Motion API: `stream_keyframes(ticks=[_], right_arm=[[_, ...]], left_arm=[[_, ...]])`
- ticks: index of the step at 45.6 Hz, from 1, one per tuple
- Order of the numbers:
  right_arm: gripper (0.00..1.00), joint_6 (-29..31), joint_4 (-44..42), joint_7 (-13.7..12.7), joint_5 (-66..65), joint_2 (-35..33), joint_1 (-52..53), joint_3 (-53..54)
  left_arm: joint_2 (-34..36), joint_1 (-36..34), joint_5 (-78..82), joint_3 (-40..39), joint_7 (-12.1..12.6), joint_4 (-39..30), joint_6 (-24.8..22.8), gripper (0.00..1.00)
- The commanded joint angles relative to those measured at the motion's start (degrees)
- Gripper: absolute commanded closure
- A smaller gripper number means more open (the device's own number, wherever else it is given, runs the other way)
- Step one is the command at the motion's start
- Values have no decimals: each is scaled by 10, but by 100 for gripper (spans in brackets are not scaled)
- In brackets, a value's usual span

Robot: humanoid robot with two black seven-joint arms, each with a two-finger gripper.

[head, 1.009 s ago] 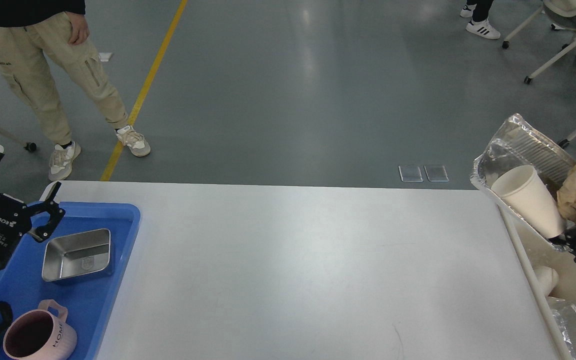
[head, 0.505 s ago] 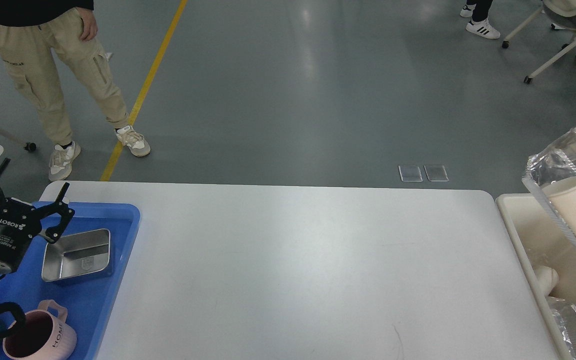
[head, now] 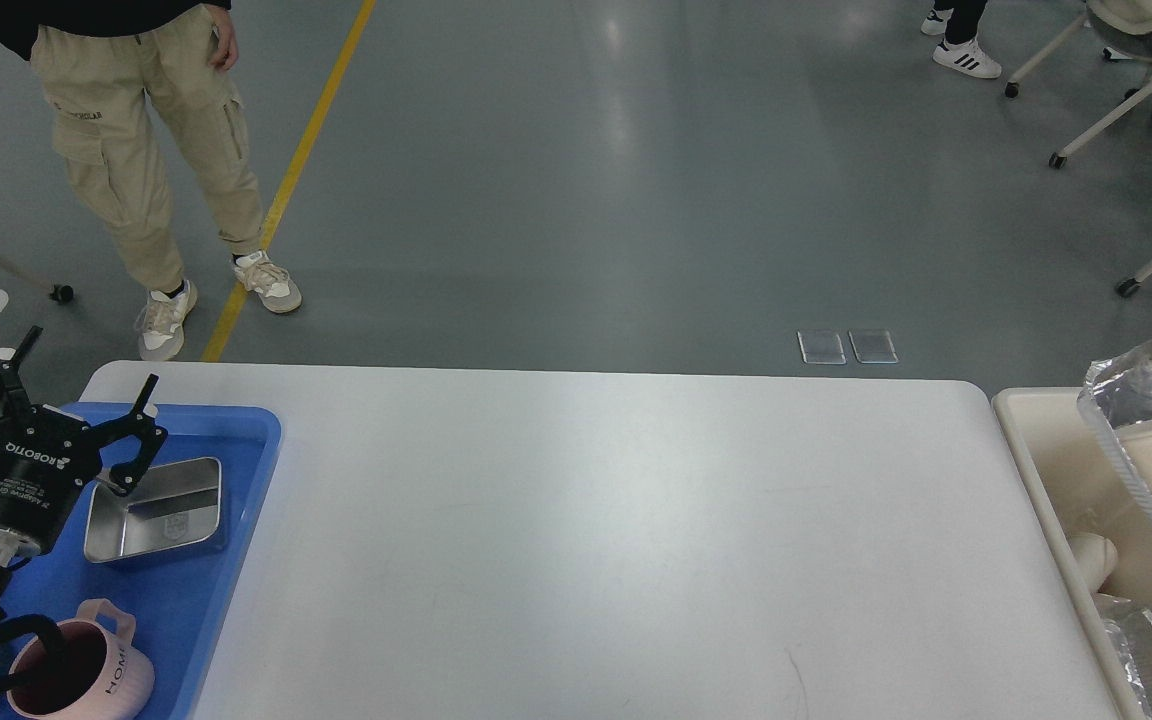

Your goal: Tidy desktop

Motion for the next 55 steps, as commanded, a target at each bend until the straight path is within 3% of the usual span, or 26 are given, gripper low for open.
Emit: stream_keyframes(ticks=[1,6,9,18,20,24,36,44,55], right_arm=[[100,0,-26,0,27,16,-14,-1],[100,0,-55,0,51,31,-33,0],[74,-1,-70,0,52,40,-43,1],[53,0,-107,0,53,57,-62,3],[43,-1,-115,0,53,61,-63,2],[0,-8,-138,2,52,69,-72,3],[0,-21,-231,4,40,124,-60,4],[0,-15,-235,6,29,149,-23,3],[0,-24,-236,5,-107,206,70,4]], left_arm=[[-5,0,1,3,0,-1,-1,3],[-9,0,1,4,0,-1,-4,3],[-10,0,1,4,0,0,-5,3],[-10,0,1,4,1,0,-5,3],[-10,0,1,6,1,0,-5,3],[-9,0,2,20,-1,0,-6,3],[-10,0,2,20,-1,3,-10,3],[-10,0,2,19,-2,5,-22,3],[-8,7,2,12,-3,12,-31,3]])
